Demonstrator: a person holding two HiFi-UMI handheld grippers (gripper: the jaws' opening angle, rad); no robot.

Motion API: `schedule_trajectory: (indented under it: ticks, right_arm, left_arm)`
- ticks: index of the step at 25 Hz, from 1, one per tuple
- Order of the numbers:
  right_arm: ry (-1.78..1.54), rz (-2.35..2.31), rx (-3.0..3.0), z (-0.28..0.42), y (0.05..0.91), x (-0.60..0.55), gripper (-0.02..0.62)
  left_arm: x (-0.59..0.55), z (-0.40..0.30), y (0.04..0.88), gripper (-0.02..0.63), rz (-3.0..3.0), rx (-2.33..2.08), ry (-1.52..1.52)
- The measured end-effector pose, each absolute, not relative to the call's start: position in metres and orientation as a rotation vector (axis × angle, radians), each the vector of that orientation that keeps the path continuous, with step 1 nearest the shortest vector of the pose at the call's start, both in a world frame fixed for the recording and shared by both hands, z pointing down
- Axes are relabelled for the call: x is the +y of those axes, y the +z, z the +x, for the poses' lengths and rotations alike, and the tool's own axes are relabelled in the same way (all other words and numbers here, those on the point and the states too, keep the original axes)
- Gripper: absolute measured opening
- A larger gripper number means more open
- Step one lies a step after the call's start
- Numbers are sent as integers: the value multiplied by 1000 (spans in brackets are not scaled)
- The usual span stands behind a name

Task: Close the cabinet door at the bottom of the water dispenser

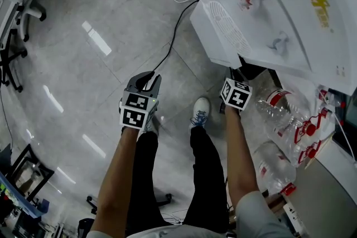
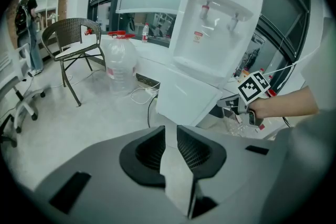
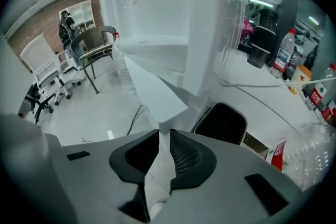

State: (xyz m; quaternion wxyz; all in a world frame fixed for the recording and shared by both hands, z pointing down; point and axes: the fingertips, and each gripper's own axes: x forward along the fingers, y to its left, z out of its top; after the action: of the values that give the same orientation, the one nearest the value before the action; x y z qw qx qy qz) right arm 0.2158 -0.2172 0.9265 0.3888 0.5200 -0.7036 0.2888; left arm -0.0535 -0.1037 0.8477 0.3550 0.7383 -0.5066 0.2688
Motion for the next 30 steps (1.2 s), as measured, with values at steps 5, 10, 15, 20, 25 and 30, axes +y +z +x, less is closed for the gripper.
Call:
schedule_trajectory:
  ticks: [5,10,15,20,25,30]
  right_arm:
    - [681,1353,-1746,239,924,-243,83]
    - [646,1359,-1714,253,915,-250,66]
    - [533,1309,-1705,249,877,-228,35]
    - [484,1269,-1853,215,791,-183,29]
    - [491,1334,-1981,186,667,-151,29]
    - [473,1445,-2028,172,528,-136,28]
  left_arm:
    - [-106,-56,851,81,1901,-1315,695]
    - [-104,-57,849,81,1899,-1313,694]
    - [-100,-59,823,81,1918,-1324,671]
    - [-101,-64,759,80,1987,-1334,627]
    - [-116,-75,653,51,2157,-1305,618]
    - [-119,-90,533,29,2309,-1291,604]
